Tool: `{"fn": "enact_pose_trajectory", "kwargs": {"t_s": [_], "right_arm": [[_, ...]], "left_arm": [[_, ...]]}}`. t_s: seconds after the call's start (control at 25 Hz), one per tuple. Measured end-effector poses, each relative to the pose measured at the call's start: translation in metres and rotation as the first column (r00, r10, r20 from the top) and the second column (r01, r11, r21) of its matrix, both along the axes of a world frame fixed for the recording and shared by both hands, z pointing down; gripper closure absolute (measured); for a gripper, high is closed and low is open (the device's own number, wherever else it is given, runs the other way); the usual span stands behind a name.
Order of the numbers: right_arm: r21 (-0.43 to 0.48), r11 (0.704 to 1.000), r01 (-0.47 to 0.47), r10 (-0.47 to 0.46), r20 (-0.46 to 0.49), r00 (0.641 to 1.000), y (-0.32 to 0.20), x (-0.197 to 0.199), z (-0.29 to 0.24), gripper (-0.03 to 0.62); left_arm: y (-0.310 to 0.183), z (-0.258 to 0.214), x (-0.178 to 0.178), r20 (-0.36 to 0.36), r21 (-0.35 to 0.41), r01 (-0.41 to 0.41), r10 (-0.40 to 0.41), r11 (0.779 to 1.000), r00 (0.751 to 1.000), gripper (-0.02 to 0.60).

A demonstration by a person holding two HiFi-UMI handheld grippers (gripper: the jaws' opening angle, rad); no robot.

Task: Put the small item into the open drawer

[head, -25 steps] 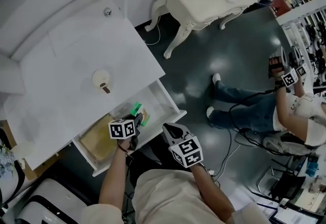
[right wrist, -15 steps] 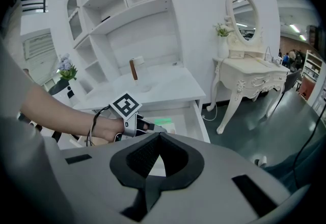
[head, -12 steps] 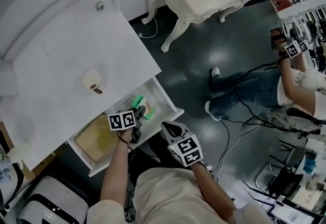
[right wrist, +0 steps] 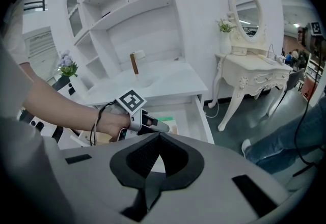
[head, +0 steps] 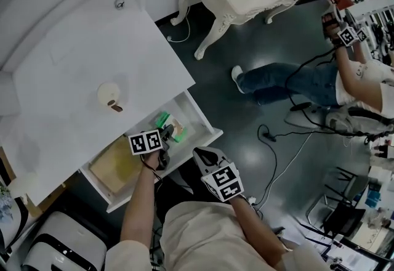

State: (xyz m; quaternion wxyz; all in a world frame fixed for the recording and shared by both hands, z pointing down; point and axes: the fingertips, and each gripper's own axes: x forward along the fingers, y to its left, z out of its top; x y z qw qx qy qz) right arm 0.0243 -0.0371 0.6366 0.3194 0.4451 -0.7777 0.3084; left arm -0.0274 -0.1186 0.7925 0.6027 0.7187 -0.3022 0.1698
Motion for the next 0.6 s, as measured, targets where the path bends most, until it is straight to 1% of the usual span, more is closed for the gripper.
{"fn": "enact_pose_trajectory", "kwargs": {"t_s": [0.32,0.48,0.6], "right_arm": [[-0.005,1.0,-0.021,0.021,-0.003,1.0,0.0028,0.0022,0.002,0.569],[-0.006,1.0,-0.027,0.027,0.0,1.0,0.0022,0.004,0.0026,0.569],[-0.003,1.0,-0.03,0.03,-0.001,1.0,0.0,0.0062,0.0003,0.569]], "left_arm": [[-0.0008,0.0074,-0.0053,0.111,0.013,-0.042,0.04,0.999,0.993,0.387],[0.0032,0.0093,-0.0047,0.127,0.004,-0.079,0.078,0.997,0.989,0.346],[0.0029,0.0077,-0.0074,0.132,0.003,-0.075,0.074,0.997,0.988,0.341]]}}
